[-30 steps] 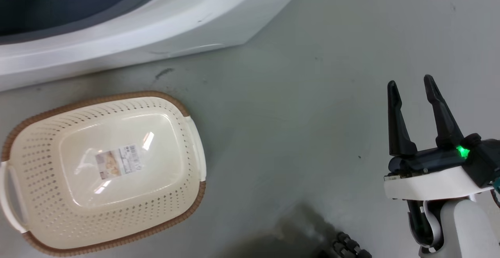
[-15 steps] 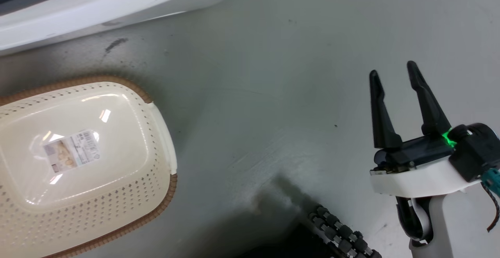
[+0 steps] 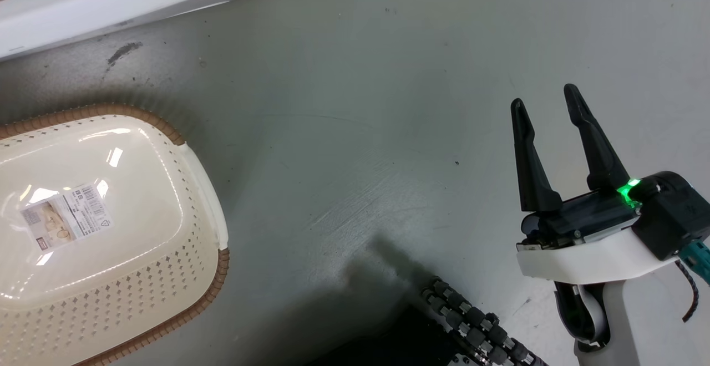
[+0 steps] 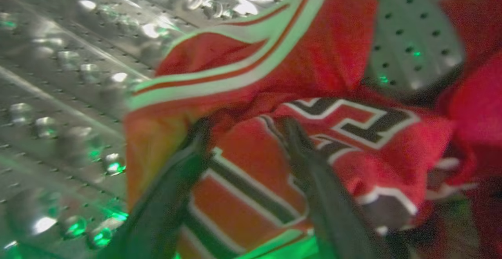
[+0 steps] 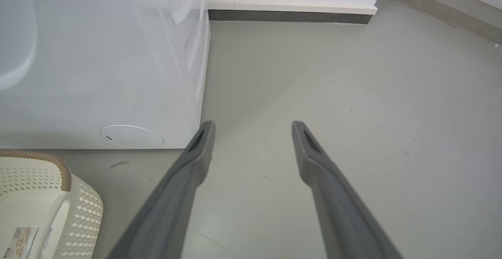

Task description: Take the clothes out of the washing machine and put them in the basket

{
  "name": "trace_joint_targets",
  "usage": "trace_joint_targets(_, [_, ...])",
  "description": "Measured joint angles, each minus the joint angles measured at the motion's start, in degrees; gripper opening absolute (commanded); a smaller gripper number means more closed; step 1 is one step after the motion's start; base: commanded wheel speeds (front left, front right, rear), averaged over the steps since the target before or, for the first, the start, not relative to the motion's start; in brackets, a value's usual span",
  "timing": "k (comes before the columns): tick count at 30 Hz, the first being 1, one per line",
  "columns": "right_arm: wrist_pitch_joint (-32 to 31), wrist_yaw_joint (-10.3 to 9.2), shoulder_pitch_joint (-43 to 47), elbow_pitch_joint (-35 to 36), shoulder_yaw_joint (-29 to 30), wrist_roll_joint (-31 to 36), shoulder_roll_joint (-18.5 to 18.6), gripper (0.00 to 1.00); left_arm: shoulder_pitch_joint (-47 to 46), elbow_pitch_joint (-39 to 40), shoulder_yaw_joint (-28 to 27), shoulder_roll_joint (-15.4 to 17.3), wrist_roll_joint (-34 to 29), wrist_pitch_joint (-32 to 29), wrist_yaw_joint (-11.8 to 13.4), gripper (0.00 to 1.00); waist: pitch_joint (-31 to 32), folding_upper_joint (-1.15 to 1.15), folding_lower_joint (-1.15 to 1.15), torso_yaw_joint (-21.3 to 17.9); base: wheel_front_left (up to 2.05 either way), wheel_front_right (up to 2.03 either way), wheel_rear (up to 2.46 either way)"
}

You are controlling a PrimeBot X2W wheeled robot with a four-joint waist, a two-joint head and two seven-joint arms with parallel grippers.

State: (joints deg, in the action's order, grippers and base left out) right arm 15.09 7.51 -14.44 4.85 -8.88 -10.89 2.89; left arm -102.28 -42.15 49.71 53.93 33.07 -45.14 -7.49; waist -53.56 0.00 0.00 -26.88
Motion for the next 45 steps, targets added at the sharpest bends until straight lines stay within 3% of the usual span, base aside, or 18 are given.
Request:
trace_joint_targets(2, [0.0, 0.00, -0.2, 0.1, 0.2, -0.2, 0.0, 1.00, 0.0, 0.0, 0.7, 0.1, 1.2, -0.2, 0.0, 1.00, -0.1, 0.00, 0.00, 0.0, 0.00, 0.00, 0.00])
trace_joint_targets(3, [0.0, 0.00, -0.2, 0.2, 0.3, -0.3, 0.0, 1.00, 0.0, 0.0, 1.0, 0.1, 1.7, -0.2, 0.0, 0.93, -0.1, 0.00, -0.01, 0.0, 0.00, 0.00, 0.00])
trace_joint_targets(5, [0.0, 0.00, -0.3, 0.4, 0.3, -0.5, 0.0, 1.00, -0.1, 0.0, 1.5, 0.1, 2.1, -0.1, 0.0, 0.00, -0.2, 0.00, 0.00, 0.0, 0.00, 0.00, 0.00])
trace_joint_targets(15, [0.0, 0.00, -0.9, -0.3, 1.2, -0.8, 0.0, 1.00, -0.4, -1.5, 4.0, -0.5, 3.5, 5.6, 0.0, 0.00, 1.3, 0.00, 0.00, 1.0, 0.00, 0.00, 0.00])
trace_joint_targets(28, [0.0, 0.00, -1.3, -2.7, 6.7, 2.1, 0.0, 1.00, 5.2, -4.8, 7.3, -5.8, 6.2, 27.3, 0.0, 0.00, 9.5, 0.00, 0.00, 5.6, 0.00, 0.00, 0.00])
trace_joint_targets(45, [0.0, 0.00, 2.0, -5.4, 12.2, 5.3, -0.1, 1.00, 25.3, -7.9, 8.0, -16.0, 13.7, 53.0, 0.8, 0.00, 25.0, 0.01, -0.01, 12.1, 0.00, 0.00, 0.00])
